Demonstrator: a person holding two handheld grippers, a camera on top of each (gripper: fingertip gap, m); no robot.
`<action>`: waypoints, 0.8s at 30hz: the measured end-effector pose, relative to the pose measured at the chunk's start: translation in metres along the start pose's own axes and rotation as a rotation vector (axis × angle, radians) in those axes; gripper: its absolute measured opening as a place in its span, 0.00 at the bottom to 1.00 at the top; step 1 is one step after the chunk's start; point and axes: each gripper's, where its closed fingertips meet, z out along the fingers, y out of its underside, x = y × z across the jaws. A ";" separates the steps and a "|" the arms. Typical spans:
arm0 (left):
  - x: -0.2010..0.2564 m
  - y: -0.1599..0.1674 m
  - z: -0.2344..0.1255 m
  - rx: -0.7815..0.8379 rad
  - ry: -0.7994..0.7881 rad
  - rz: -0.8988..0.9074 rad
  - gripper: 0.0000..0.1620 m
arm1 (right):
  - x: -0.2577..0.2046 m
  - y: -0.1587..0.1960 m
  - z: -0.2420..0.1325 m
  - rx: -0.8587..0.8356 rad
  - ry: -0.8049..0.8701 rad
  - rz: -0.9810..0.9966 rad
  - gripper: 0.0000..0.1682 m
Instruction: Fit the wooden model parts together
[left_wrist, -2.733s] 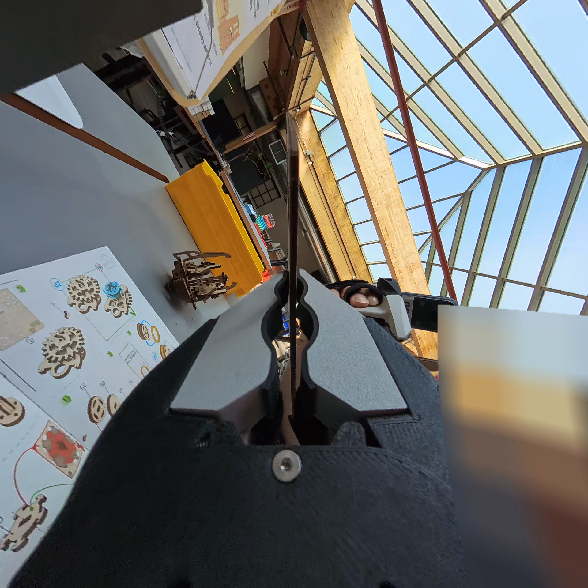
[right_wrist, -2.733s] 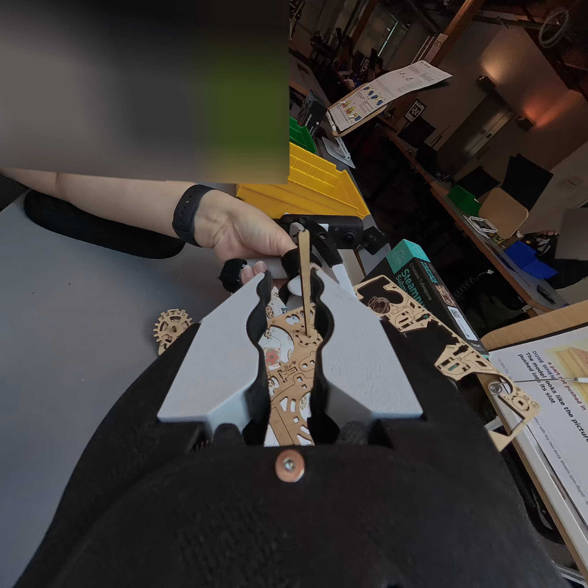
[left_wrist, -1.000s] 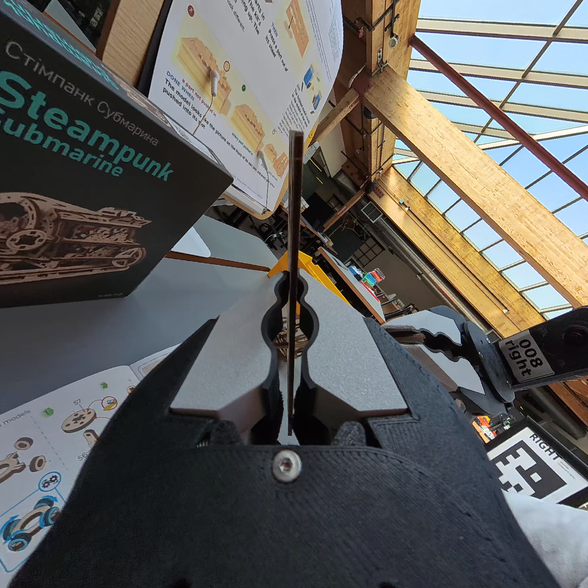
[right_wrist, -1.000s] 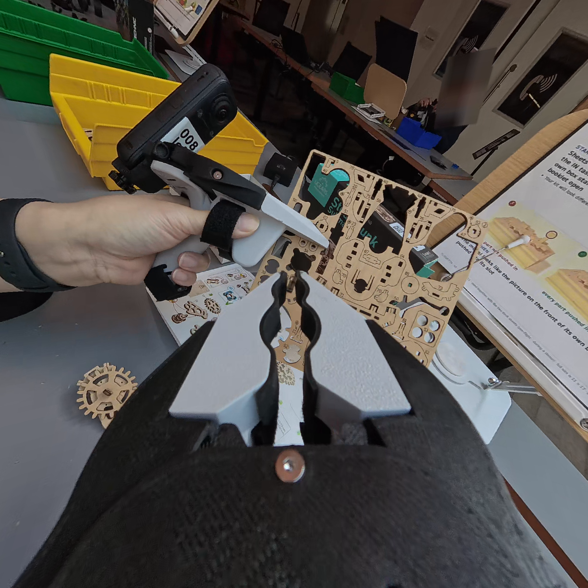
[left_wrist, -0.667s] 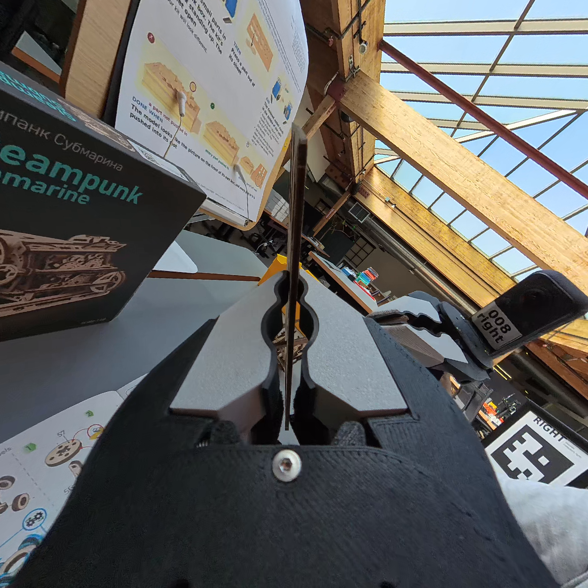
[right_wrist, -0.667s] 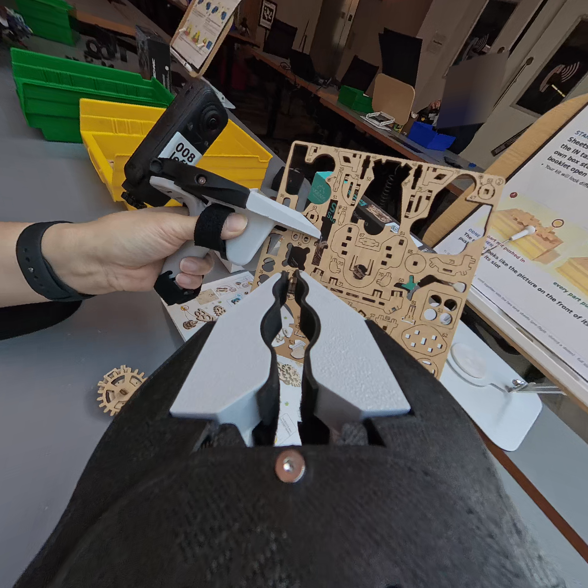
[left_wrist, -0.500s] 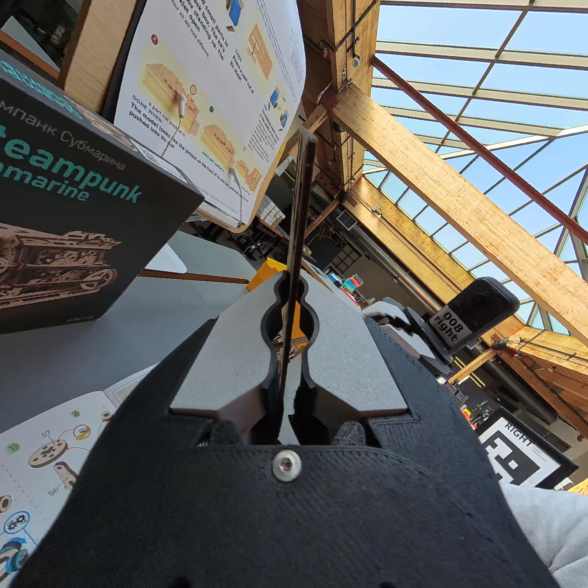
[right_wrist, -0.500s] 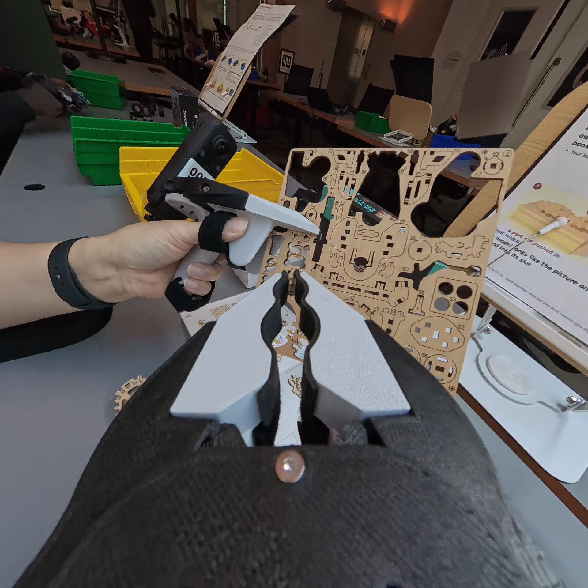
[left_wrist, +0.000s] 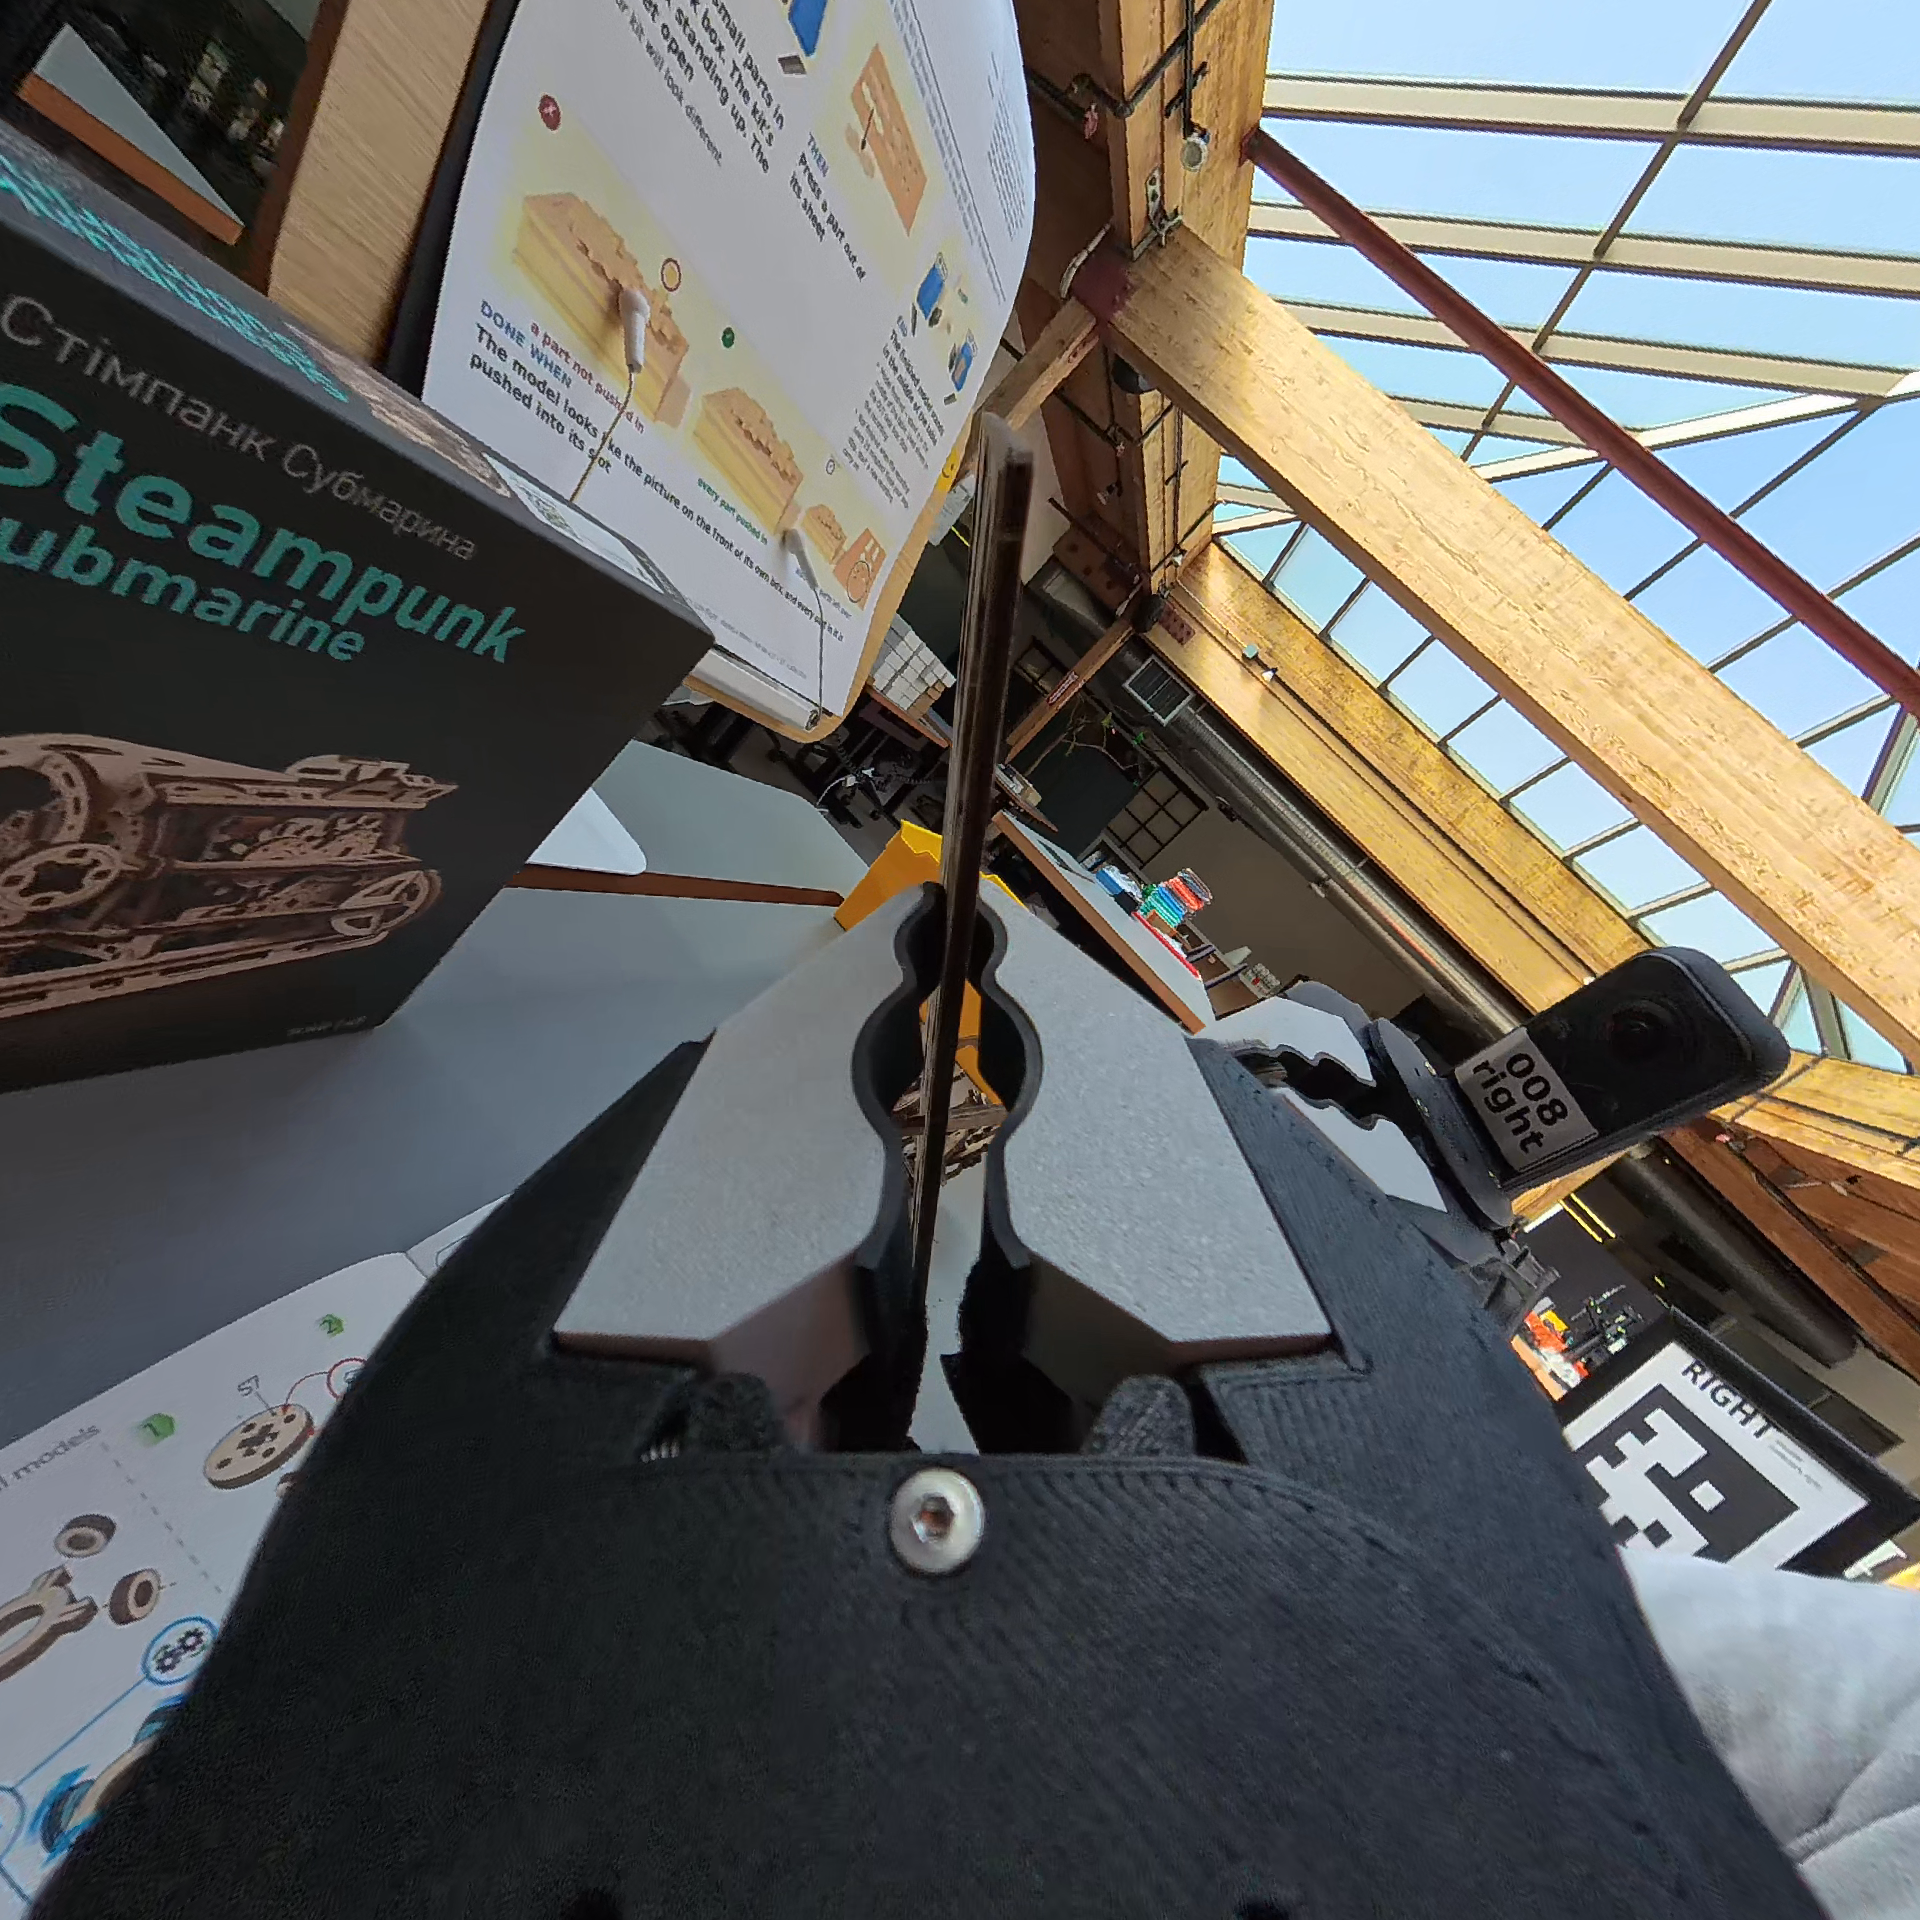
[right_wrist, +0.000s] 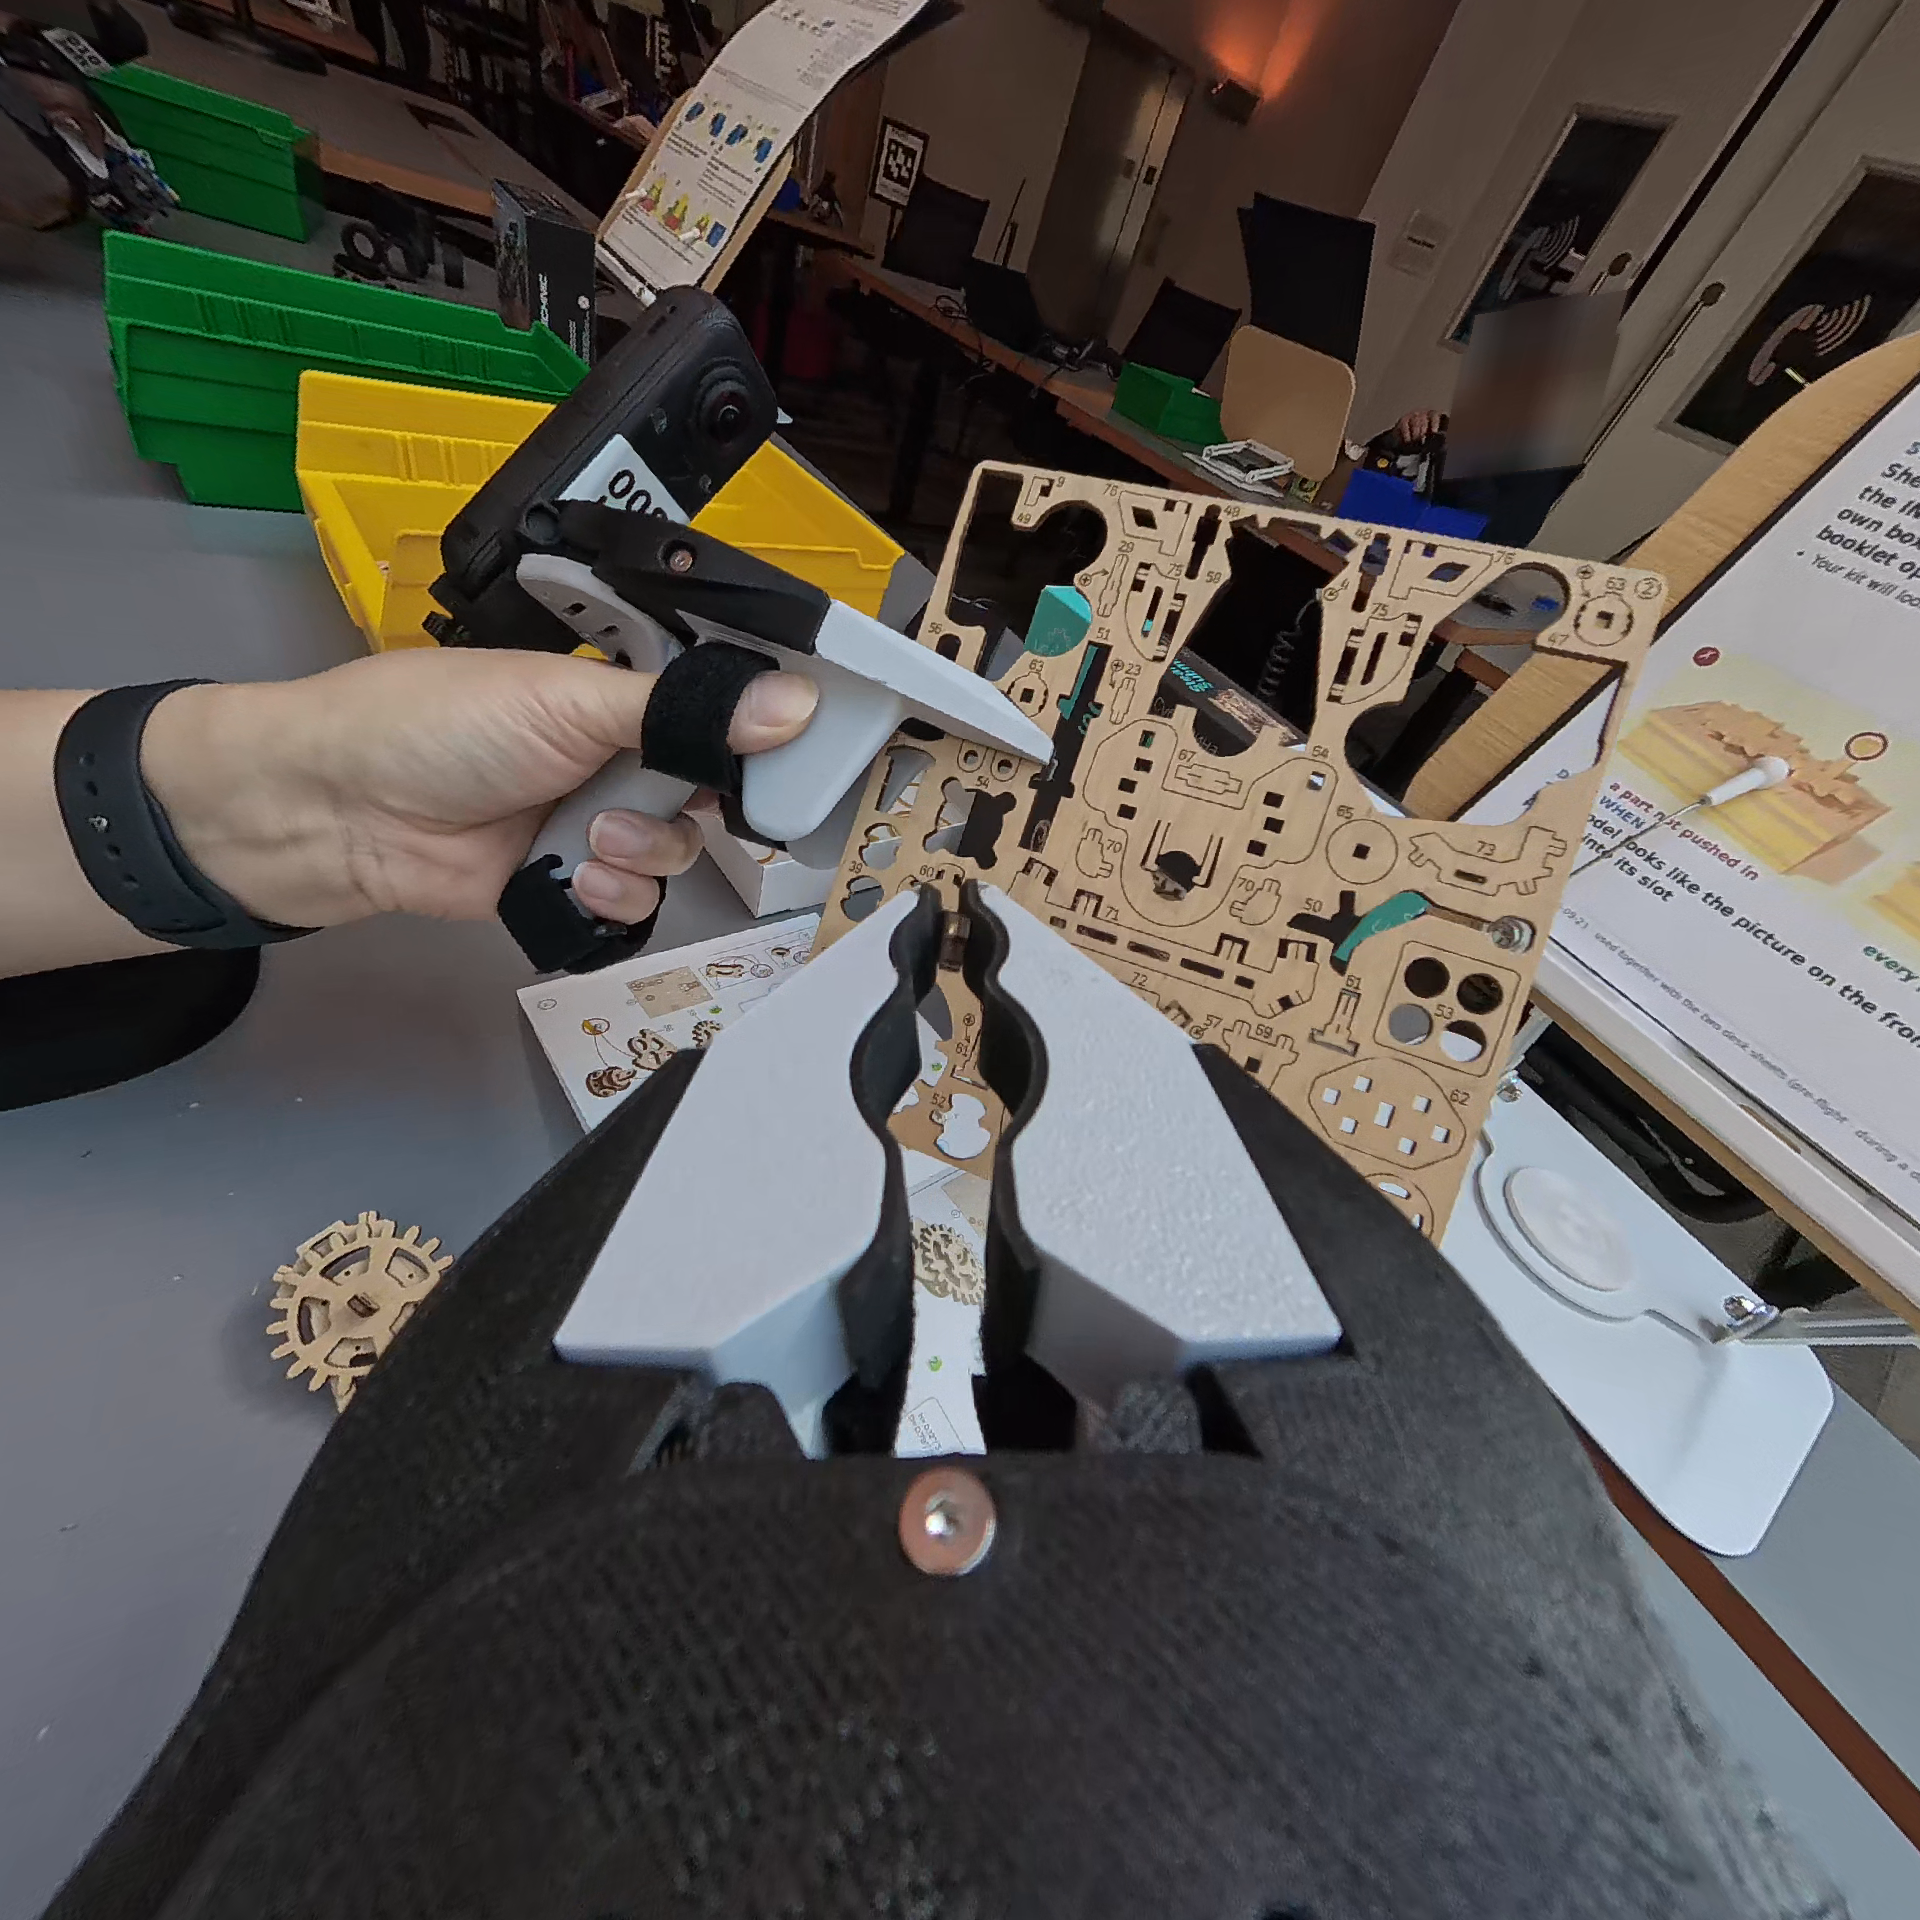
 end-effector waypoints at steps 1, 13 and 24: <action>0.002 0.002 0.001 -0.015 0.001 0.024 0.00 | 0.001 -0.001 -0.001 -0.002 -0.002 0.011 0.01; 0.013 0.005 0.002 -0.127 0.057 -0.001 0.00 | -0.005 -0.013 -0.007 -0.018 -0.016 0.019 0.02; 0.016 -0.002 -0.003 -0.159 0.034 0.073 0.00 | -0.007 -0.013 -0.003 -0.011 0.007 0.015 0.02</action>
